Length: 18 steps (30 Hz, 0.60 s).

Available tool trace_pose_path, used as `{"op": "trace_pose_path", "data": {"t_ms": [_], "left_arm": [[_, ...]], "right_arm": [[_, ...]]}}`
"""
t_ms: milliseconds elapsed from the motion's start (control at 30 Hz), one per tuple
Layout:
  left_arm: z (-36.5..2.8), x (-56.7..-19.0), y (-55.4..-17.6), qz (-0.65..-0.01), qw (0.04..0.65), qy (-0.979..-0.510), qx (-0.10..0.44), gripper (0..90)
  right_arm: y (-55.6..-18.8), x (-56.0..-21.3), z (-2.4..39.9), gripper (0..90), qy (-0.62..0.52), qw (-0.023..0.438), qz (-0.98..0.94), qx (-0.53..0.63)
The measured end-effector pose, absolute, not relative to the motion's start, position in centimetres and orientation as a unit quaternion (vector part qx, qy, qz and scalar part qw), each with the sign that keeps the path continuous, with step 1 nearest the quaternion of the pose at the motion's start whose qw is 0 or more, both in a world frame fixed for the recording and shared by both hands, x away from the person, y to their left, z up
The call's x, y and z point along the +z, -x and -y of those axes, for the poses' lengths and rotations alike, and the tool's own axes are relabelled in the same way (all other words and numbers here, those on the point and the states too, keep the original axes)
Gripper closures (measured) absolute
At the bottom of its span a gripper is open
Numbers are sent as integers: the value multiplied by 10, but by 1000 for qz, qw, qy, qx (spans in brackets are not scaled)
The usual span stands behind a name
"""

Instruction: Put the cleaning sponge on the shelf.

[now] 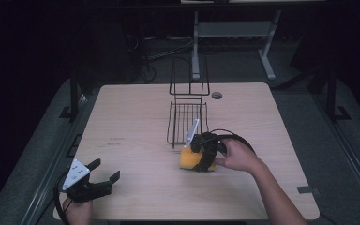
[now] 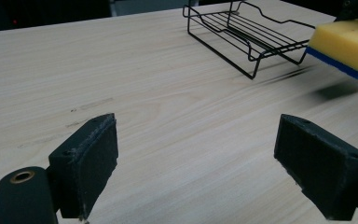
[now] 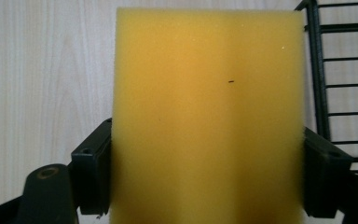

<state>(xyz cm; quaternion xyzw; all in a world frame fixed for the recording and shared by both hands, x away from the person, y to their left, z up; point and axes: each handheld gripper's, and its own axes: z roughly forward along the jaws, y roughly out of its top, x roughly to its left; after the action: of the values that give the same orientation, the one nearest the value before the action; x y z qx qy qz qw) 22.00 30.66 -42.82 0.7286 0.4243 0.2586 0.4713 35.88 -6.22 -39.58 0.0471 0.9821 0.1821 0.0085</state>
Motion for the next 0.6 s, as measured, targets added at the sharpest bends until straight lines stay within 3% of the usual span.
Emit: {"op": "trace_pose_path", "data": {"t_ms": [600], "left_arm": [[-307, -429, -221, -425, 472, -728, 256, 128]], "right_arm": [[-383, -389, 52, 216, -46, 8, -981, 188]]}}
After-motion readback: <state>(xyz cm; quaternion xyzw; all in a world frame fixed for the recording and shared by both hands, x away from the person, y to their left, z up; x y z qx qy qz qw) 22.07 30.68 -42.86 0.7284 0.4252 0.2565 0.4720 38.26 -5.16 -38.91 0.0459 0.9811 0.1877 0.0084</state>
